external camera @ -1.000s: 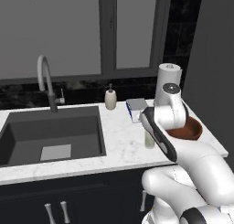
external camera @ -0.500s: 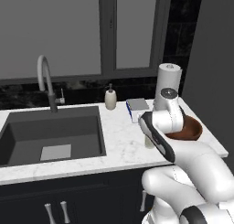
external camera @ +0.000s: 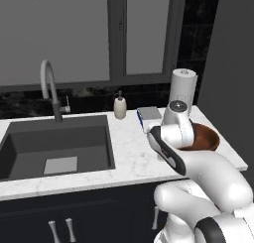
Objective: Grab a lemon wedge from the fridge and one ice cube from the ice bowl, and put them in the glass of lemonade.
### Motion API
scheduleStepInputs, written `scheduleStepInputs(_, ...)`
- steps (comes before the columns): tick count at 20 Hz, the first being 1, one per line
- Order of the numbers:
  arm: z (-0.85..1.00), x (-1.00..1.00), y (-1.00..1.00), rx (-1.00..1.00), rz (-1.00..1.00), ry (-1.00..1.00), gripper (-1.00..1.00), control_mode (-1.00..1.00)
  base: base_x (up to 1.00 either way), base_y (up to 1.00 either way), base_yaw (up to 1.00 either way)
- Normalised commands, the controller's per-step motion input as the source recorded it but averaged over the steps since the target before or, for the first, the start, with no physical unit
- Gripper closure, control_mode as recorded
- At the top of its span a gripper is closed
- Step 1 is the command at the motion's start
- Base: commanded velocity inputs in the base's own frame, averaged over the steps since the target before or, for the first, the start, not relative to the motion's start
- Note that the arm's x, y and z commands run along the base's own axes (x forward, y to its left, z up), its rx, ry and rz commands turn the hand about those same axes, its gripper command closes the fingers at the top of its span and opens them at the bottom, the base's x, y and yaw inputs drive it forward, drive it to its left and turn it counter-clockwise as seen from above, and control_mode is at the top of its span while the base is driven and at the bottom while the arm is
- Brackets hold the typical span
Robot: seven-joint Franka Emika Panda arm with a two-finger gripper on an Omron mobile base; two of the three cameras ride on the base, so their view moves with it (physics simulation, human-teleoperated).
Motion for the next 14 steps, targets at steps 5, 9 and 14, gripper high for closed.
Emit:
scheduleStepInputs(5,-0.20,0.05,0.07,-0.02,0.00,0.01,1.00,-1.00,0.00,0.00,0.00)
scheduleStepInputs(9,-0.16,0.07,0.00,0.00,0.00,0.01,1.00,-1.00,0.00,0.00,0.00)
scheduleStepInputs(14,-0.11,0.14,0.00,0.00,0.00,0.01,1.00,-1.00,0.00,0.00,0.00)
